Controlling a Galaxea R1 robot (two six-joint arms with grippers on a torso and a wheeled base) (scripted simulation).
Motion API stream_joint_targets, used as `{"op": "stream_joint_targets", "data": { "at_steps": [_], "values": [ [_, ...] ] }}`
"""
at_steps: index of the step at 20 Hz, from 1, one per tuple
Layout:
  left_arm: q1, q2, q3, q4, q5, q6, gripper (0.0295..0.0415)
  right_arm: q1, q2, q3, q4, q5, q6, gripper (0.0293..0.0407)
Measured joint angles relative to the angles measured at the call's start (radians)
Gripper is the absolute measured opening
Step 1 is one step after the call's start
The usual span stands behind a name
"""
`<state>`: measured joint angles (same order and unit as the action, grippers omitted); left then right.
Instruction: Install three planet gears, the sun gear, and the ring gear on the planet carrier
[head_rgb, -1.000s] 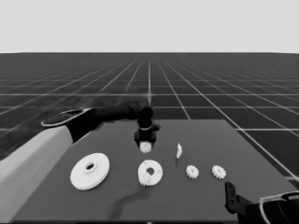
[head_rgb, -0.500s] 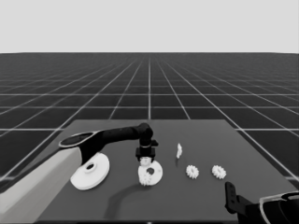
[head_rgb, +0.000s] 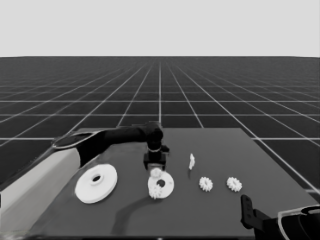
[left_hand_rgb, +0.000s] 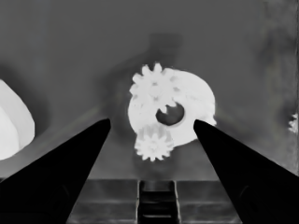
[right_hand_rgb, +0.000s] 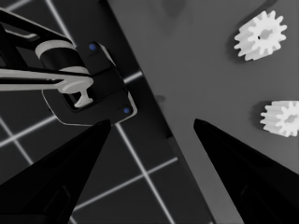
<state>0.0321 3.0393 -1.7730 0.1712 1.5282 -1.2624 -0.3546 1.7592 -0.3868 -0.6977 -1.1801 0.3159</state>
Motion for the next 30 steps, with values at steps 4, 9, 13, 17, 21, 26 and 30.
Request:
{"op": "stream_joint_targets", "data": {
  "at_steps": [4,9,13,17,21,26,30],
  "values": [
    [-0.226,-0.001,0.02,-0.186,0.046,-0.014,0.0385,0.0,0.0,0.0,0.0,0.0,0.0,0.0385],
    [-0.249,0.004,0.005,-0.21,0.052,-0.005,0.0385,0.0,0.0,0.0,0.0,0.0,0.0,0.0385],
    [-0.355,-1.079,1.172,0.097,-0.741,1.378,0.0392,0.0,0.0,0.0,0.0,0.0,0.0,0.0385],
    [-0.372,-1.261,1.334,0.134,-0.839,1.585,0.0385,0.0,0.0,0.0,0.0,0.0,0.0,0.0385],
    [-0.374,-1.282,1.353,0.138,-0.85,1.61,0.0385,0.528,0.404,-0.356,0.605,-0.334,0.692,0.0393],
    [-0.374,-1.284,1.355,0.139,-0.852,1.613,0.0385,0.58,0.63,-0.802,0.72,-0.398,0.855,0.0385],
    [-0.374,-1.284,1.355,0.139,-0.852,1.613,0.0385,0.429,0.644,-0.833,0.554,-0.334,0.863,0.0385]
  ]
}}
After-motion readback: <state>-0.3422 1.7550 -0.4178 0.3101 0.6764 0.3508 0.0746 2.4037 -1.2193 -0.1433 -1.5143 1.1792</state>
